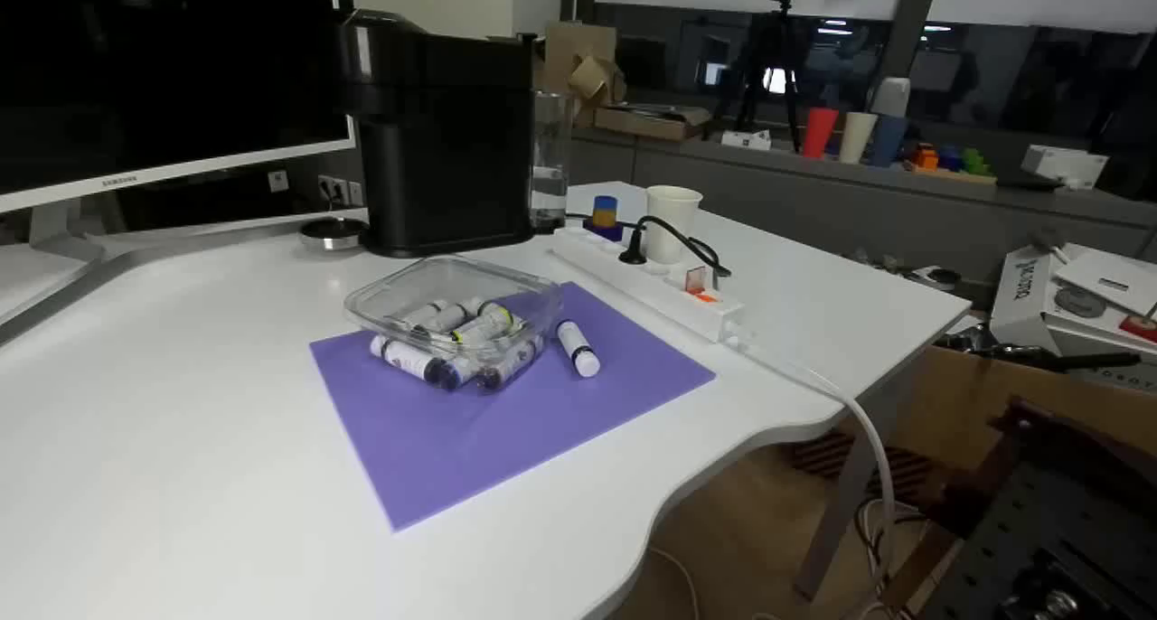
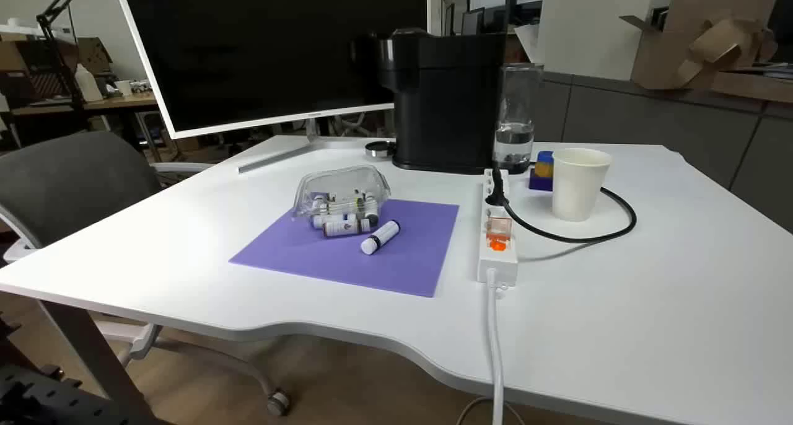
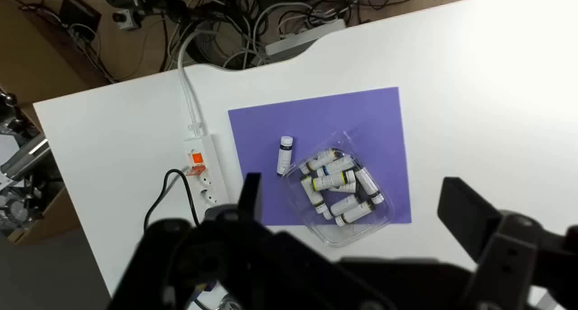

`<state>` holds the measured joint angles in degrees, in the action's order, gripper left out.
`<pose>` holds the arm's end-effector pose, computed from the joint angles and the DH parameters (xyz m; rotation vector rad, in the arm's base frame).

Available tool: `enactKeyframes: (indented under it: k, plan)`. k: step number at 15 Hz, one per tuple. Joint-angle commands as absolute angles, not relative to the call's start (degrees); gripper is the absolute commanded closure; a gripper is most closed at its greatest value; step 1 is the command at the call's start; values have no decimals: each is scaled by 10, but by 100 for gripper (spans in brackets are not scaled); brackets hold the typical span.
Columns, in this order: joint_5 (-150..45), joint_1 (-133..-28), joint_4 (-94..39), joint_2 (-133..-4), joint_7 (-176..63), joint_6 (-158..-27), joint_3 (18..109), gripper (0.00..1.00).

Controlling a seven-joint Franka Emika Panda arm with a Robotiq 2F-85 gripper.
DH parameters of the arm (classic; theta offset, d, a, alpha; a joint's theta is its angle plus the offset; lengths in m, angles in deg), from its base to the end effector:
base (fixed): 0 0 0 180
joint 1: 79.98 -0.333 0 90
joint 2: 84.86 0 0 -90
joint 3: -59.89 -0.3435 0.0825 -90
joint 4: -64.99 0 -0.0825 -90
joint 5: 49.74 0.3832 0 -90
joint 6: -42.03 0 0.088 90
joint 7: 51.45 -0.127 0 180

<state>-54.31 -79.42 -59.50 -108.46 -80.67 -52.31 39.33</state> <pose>0.3808 0.1480 0.5433 2.8714 -0.2691 -0.0551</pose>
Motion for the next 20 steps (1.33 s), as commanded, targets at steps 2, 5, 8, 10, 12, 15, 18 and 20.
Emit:
enactKeyframes:
  k: [2,5,8,10,12,15,18,20]
  plan:
    - [-550,-816,-593,-1081,-814,-522,411,0]
    - [-550,-816,-593,-1081,-814,-523,411,0]
    - [-550,-816,-593,-1081,-814,-523,411,0]
    - [-550,-816,-593,-1081,-814,-523,411,0]
    - [-550,-816,-593,-1081,-814,-523,411,0]
    - [-550,-816,-593,-1081,-814,-523,411,0]
    - [-560,-810,-615,-1091,-804,-578,435,0]
    - [-560,-804,-626,-1094,-786,-613,462,0]
